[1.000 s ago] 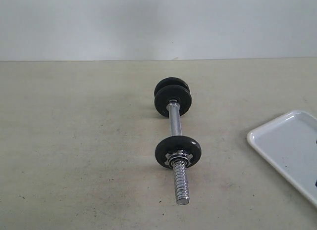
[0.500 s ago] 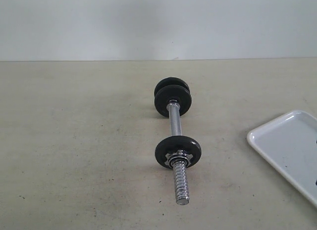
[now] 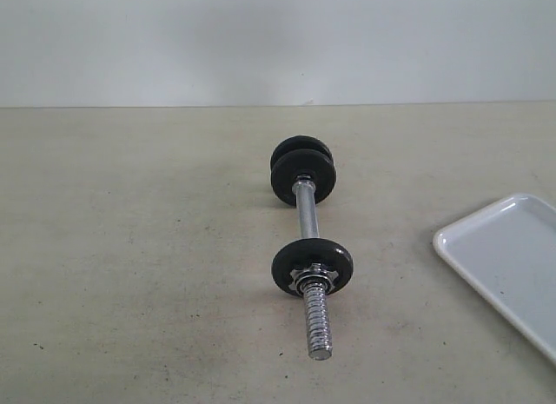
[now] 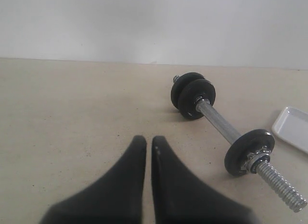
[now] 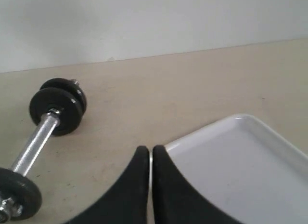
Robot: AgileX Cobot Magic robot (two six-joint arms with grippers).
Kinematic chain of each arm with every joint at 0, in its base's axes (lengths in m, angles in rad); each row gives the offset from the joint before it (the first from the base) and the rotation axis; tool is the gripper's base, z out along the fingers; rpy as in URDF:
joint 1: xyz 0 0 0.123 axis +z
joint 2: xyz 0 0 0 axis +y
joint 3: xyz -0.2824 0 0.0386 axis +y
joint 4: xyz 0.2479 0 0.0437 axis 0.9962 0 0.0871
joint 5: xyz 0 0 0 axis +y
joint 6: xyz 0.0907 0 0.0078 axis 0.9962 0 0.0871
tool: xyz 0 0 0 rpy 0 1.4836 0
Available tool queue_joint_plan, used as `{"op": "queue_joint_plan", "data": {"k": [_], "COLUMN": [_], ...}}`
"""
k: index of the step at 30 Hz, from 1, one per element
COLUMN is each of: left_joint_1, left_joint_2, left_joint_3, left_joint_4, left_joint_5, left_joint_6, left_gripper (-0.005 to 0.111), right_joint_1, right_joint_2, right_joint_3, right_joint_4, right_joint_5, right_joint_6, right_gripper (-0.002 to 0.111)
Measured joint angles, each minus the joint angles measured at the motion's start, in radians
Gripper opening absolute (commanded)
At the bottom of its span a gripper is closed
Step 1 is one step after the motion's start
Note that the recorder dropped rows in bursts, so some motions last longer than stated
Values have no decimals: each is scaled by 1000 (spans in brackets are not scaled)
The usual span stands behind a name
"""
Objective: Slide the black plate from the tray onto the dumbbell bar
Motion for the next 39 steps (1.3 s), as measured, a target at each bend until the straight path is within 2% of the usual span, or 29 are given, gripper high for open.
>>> {"op": "queue_joint_plan", "data": {"k": [5,11,17,25,37,39], "left_joint_1": [0,0,0,0,0,0], "left_joint_2": [0,0,0,0,0,0], "left_joint_3": [0,0,0,0,0,0], "left_joint_4": [0,0,0,0,0,0], "left_joint_5": [0,0,0,0,0,0], "left_joint_6": [0,0,0,0,0,0], "left_gripper": [4,4,4,4,4,4], "right_joint_1": [-95,-144,-152,-152,-152,-152], "right_joint_2": [-33,-180,-328,-510,-518,-518], "right_joint_3": [0,0,0,0,0,14], "right_joint_4": [0,0,0,-20,-55,-126], "right_joint_5": [-1,34,206,455,469,461], "right_joint_6": [-9,-103,-197,-209,-208,-130], "right_gripper": [0,0,0,0,0,0]}}
